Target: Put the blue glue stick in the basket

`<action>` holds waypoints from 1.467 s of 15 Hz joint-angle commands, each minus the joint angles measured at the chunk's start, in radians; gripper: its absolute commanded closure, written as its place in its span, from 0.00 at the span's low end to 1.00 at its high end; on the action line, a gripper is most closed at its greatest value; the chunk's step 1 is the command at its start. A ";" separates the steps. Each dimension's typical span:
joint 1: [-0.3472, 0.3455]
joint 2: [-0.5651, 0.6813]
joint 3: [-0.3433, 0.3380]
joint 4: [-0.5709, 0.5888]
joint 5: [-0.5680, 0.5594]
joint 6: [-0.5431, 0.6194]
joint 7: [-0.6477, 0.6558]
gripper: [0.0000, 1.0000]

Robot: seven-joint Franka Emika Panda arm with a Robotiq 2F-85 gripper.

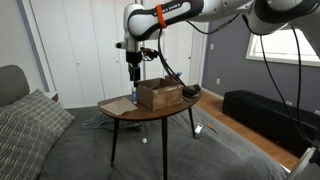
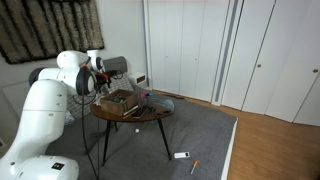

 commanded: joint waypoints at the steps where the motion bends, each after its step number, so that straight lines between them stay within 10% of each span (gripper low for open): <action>1: 0.032 0.069 -0.028 0.086 -0.028 -0.009 0.036 0.00; 15: 0.055 0.169 -0.067 0.161 -0.061 0.016 0.072 0.00; 22: 0.069 0.176 -0.084 0.159 -0.075 -0.005 0.057 0.62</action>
